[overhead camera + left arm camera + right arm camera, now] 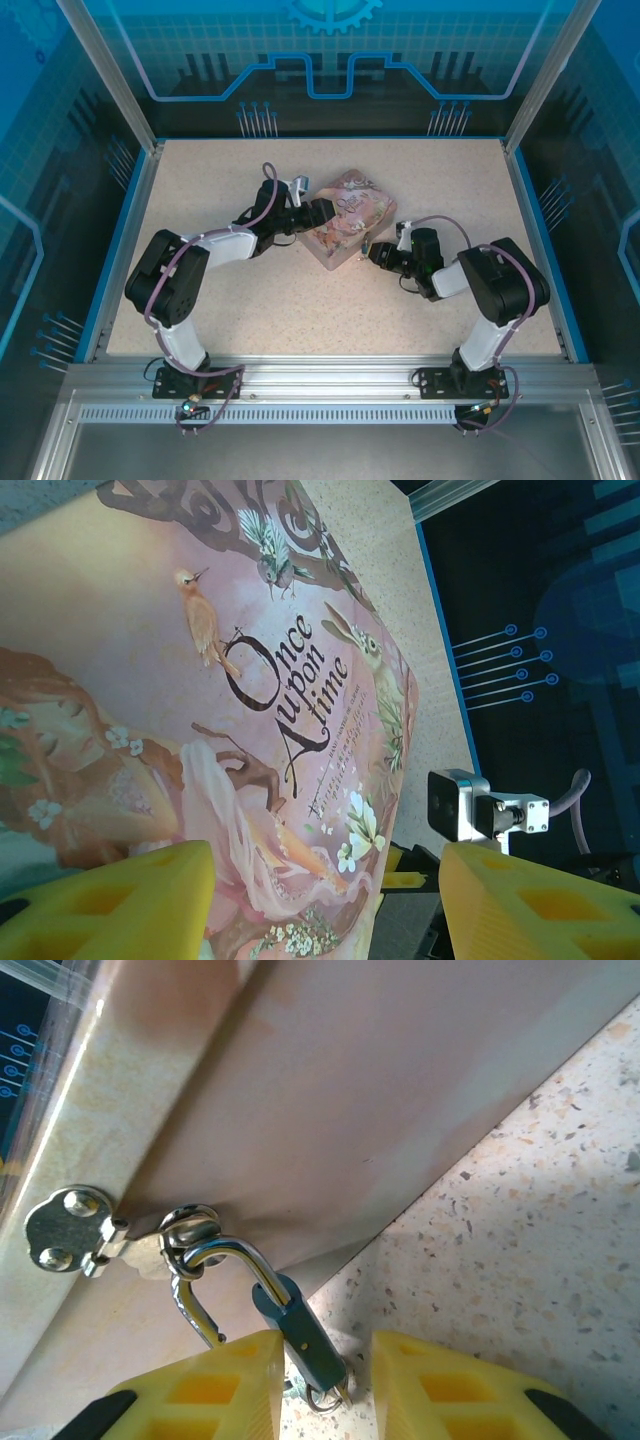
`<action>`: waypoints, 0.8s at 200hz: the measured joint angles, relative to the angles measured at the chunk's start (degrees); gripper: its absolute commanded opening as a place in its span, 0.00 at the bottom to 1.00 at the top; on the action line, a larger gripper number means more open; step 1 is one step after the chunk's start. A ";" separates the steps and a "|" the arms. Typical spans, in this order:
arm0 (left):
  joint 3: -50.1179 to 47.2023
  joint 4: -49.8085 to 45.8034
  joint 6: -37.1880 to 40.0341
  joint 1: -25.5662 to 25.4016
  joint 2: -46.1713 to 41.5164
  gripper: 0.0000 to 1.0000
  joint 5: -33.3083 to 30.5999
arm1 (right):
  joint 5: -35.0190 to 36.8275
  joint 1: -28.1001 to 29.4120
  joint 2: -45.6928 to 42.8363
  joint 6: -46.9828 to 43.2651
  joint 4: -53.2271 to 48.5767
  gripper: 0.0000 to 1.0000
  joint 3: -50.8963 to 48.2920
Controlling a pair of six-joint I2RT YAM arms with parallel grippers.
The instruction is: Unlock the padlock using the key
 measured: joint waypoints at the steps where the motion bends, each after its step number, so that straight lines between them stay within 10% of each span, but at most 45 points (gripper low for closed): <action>1: 0.00 0.00 0.00 0.00 0.00 0.62 -0.02 | -0.04 0.00 0.02 0.00 0.04 0.28 0.00; 160: 0.00 -0.02 -0.02 0.00 -0.04 0.62 -0.02 | -3.56 -0.04 1.22 0.68 2.95 0.10 -0.46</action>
